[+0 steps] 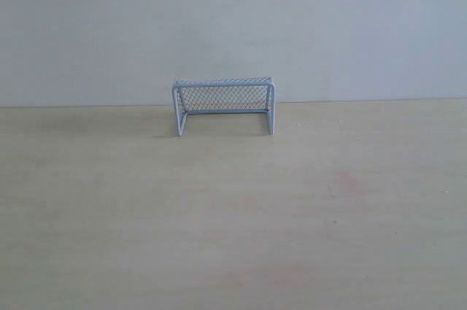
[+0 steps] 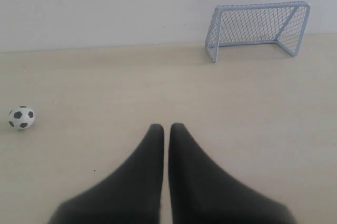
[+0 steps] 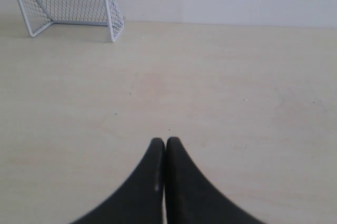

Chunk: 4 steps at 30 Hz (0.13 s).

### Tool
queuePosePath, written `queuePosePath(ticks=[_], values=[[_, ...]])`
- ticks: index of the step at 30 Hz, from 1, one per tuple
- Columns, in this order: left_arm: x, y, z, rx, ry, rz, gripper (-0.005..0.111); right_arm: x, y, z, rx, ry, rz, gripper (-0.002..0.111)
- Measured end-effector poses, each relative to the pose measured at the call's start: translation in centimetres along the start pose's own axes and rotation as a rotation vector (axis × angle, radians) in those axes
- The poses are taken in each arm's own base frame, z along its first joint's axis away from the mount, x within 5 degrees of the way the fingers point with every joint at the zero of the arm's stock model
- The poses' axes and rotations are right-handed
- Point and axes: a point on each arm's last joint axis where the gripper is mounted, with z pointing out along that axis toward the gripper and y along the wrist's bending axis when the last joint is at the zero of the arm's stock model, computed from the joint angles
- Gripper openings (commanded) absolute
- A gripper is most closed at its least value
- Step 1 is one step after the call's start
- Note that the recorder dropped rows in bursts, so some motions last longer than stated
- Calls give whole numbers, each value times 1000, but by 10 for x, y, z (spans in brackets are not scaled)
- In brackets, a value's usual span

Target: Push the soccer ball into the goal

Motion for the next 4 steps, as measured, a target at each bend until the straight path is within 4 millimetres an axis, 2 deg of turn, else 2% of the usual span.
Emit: queuePosePath(ticks=[4], values=[[0,0,0,0,0,0,4,0,0,0,0,0,0,0]])
